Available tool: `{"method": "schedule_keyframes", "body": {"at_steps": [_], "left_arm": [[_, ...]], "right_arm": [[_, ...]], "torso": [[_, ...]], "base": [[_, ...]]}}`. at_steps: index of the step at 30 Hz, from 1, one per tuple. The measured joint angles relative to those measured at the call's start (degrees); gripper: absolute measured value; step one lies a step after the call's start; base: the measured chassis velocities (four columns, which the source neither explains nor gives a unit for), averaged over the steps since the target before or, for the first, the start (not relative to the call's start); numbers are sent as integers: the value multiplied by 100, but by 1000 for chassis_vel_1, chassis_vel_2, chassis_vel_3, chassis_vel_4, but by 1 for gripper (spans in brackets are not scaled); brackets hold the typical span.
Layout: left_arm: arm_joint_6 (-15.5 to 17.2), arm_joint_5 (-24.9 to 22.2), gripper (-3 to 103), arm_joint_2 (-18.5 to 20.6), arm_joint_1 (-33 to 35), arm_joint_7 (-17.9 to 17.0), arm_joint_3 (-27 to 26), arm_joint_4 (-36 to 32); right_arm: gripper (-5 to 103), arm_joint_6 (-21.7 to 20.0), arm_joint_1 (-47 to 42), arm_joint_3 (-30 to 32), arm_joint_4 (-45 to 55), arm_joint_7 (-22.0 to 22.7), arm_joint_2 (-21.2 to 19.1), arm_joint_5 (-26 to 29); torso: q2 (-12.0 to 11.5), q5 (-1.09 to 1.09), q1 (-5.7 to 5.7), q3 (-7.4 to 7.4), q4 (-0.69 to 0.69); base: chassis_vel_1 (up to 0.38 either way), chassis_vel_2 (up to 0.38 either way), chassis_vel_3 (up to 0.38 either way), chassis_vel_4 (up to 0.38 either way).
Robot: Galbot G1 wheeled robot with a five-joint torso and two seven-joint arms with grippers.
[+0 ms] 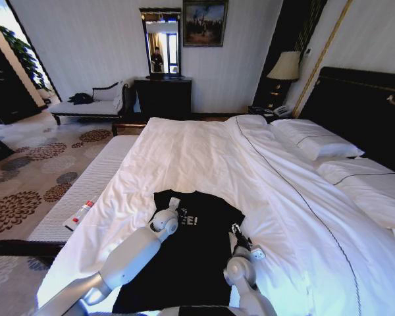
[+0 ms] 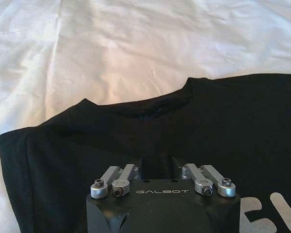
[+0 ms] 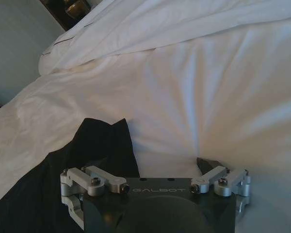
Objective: Fold the clothes on the bed.
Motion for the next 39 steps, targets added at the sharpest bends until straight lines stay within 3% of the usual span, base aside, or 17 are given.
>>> {"method": "schedule_keyframes", "body": {"at_steps": [1,7,12,19,27,33,39], "left_arm": [[0,0,38,0,0,0,0,0],[-94,6,11,-11,93,6,-27,-2],[-148,12,1,-9,139,7,-71,-47],[-305,11,0,7,177,104,-262,-131],[-376,-87,0,135,580,194,-1072,-708],[-457,-129,0,360,1407,263,-1927,-1456],[-627,-55,0,405,1740,345,-2357,-1617]], "right_arm": [[100,0,0,0,0,0,0,0],[100,0,2,1,-18,1,2,-4],[100,0,-2,-4,-26,1,18,-20],[100,1,-22,-17,-22,4,28,-46],[100,-1,-54,-22,8,15,-13,-62],[100,-1,-51,-76,-30,21,-9,-141],[100,0,-59,-137,-46,24,48,-230]], "torso": [[0,0,0,0,0],[0,0,0,0,1],[0,0,0,0,1],[0,1,0,0,1],[0,1,1,0,1],[0,0,1,0,1],[0,-1,0,0,0]], "base": [[0,0,0,0],[0,0,0,0],[0,0,0,0],[0,0,0,0],[0,0,0,0],[0,0,0,0],[0,0,0,0]]}}
